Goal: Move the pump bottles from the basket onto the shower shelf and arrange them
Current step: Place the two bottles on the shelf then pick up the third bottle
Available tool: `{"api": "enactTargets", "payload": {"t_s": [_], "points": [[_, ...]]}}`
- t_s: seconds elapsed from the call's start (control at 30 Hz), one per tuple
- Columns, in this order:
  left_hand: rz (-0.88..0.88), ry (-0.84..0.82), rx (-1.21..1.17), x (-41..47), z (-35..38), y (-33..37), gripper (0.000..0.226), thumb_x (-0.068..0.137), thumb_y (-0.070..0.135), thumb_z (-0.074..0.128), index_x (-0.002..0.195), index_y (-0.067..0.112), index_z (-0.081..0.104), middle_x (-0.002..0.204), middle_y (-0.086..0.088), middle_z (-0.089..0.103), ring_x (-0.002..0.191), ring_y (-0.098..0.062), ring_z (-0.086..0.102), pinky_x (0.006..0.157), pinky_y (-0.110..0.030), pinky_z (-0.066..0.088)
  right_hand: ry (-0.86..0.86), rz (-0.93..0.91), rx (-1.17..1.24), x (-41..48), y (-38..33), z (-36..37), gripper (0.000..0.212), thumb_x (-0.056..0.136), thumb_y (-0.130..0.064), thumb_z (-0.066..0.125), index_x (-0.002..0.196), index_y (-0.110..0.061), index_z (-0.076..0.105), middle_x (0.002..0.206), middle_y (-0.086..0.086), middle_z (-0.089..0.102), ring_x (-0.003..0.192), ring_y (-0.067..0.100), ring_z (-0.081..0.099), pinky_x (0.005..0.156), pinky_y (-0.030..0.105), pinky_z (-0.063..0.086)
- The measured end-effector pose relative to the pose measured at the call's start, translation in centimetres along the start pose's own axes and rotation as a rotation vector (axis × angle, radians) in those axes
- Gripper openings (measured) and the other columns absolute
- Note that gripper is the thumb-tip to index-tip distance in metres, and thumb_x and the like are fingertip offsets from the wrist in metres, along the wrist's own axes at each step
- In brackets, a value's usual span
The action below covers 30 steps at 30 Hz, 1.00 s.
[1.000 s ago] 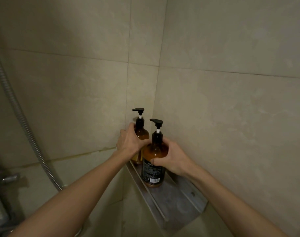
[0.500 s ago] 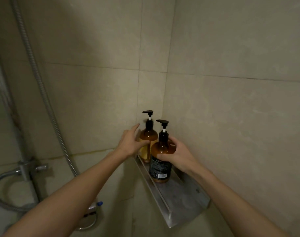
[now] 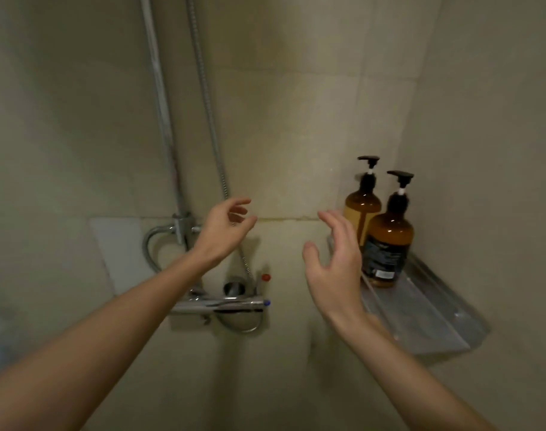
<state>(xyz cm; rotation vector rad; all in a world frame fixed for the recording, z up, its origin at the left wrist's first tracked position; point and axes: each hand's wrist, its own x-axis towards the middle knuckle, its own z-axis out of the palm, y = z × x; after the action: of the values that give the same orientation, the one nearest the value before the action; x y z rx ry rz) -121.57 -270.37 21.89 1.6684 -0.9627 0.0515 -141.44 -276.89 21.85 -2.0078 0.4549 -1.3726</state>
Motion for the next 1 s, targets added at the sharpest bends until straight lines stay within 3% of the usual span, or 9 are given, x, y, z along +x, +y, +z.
{"api": "enactTargets", "payload": {"t_s": [0.13, 0.23, 0.37, 0.5, 0.57, 0.73, 0.9, 1.0], "points": [[-0.064, 0.100, -0.006, -4.5, -5.7, -3.2, 0.032, 0.082, 0.014, 0.065, 0.110, 0.027, 0.057, 0.090, -0.002, 0.062, 0.072, -0.002, 0.058, 0.066, -0.010, 0.047, -0.117, 0.031, 0.032, -3.1, -0.1, 5.9, 0.045, 0.081, -0.003, 0.057, 0.125, -0.008, 0.051, 0.130, 0.006, 0.047, 0.121, 0.011, 0.043, 0.098, 0.013, 0.033], [-0.137, 0.138, 0.050, -9.0, -9.9, -6.7, 0.036, 0.082, 0.014, 0.065, 0.113, 0.029, 0.056, 0.092, -0.001, 0.061, 0.074, -0.005, 0.058, 0.067, -0.011, 0.048, -0.236, 0.072, 0.034, -6.6, -0.2, 10.7, 0.045, 0.079, -0.001, 0.058, 0.123, -0.007, 0.053, 0.128, 0.008, 0.048, 0.119, 0.018, 0.046, 0.103, 0.028, 0.035], [-0.290, 0.218, 0.111, -15.2, -15.4, -11.1, 0.035, 0.083, 0.016, 0.064, 0.117, 0.023, 0.057, 0.095, -0.002, 0.061, 0.075, -0.009, 0.059, 0.063, -0.009, 0.046, -0.416, 0.090, 0.029, -12.3, 0.4, 16.5, 0.048, 0.076, 0.001, 0.058, 0.123, -0.004, 0.052, 0.125, 0.011, 0.052, 0.118, 0.018, 0.045, 0.101, 0.013, 0.026], [-0.425, 0.255, 0.164, -21.4, -19.7, -15.4, 0.039, 0.086, 0.014, 0.062, 0.124, 0.016, 0.053, 0.100, -0.006, 0.058, 0.079, -0.012, 0.056, 0.062, -0.016, 0.046, -0.628, 0.210, -0.032, -18.5, 2.0, 20.4, 0.051, 0.078, -0.001, 0.059, 0.128, -0.002, 0.049, 0.128, 0.014, 0.050, 0.119, 0.027, 0.046, 0.103, 0.027, 0.030], [-0.492, 0.260, 0.188, -24.1, -21.2, -17.5, 0.042, 0.086, 0.016, 0.062, 0.126, 0.016, 0.051, 0.103, -0.007, 0.057, 0.081, -0.013, 0.056, 0.064, -0.018, 0.046, -0.710, 0.242, -0.064, -21.3, 2.9, 21.8, 0.051, 0.080, -0.003, 0.059, 0.130, -0.004, 0.047, 0.130, 0.013, 0.049, 0.120, 0.026, 0.046, 0.103, 0.026, 0.029], [-0.652, 0.261, 0.206, -29.4, -22.6, -22.7, 0.049, 0.085, 0.021, 0.063, 0.132, 0.020, 0.047, 0.105, -0.002, 0.055, 0.090, -0.018, 0.057, 0.068, -0.021, 0.045, -0.841, 0.330, -0.116, -27.4, 5.2, 24.5, 0.053, 0.081, -0.003, 0.057, 0.132, -0.003, 0.044, 0.132, 0.015, 0.047, 0.123, 0.027, 0.044, 0.103, 0.029, 0.029], [-0.802, 0.186, 0.222, -35.5, -20.8, -28.3, 0.056, 0.084, 0.036, 0.062, 0.135, 0.033, 0.040, 0.104, 0.014, 0.050, 0.094, -0.005, 0.053, 0.077, -0.027, 0.049, -1.011, 0.369, -0.179, -33.1, 9.0, 26.5, 0.057, 0.079, -0.008, 0.060, 0.134, -0.004, 0.043, 0.134, 0.013, 0.046, 0.121, 0.024, 0.044, 0.095, 0.016, 0.025], [-0.857, 0.178, 0.269, -39.0, -18.8, -31.7, 0.057, 0.083, 0.039, 0.064, 0.134, 0.037, 0.040, 0.101, 0.023, 0.048, 0.092, 0.002, 0.052, 0.074, -0.022, 0.047, -1.086, 0.385, -0.183, -36.4, 12.0, 27.4, 0.056, 0.080, -0.012, 0.061, 0.132, -0.005, 0.043, 0.130, 0.012, 0.048, 0.120, 0.026, 0.046, 0.094, 0.020, 0.029]]}}
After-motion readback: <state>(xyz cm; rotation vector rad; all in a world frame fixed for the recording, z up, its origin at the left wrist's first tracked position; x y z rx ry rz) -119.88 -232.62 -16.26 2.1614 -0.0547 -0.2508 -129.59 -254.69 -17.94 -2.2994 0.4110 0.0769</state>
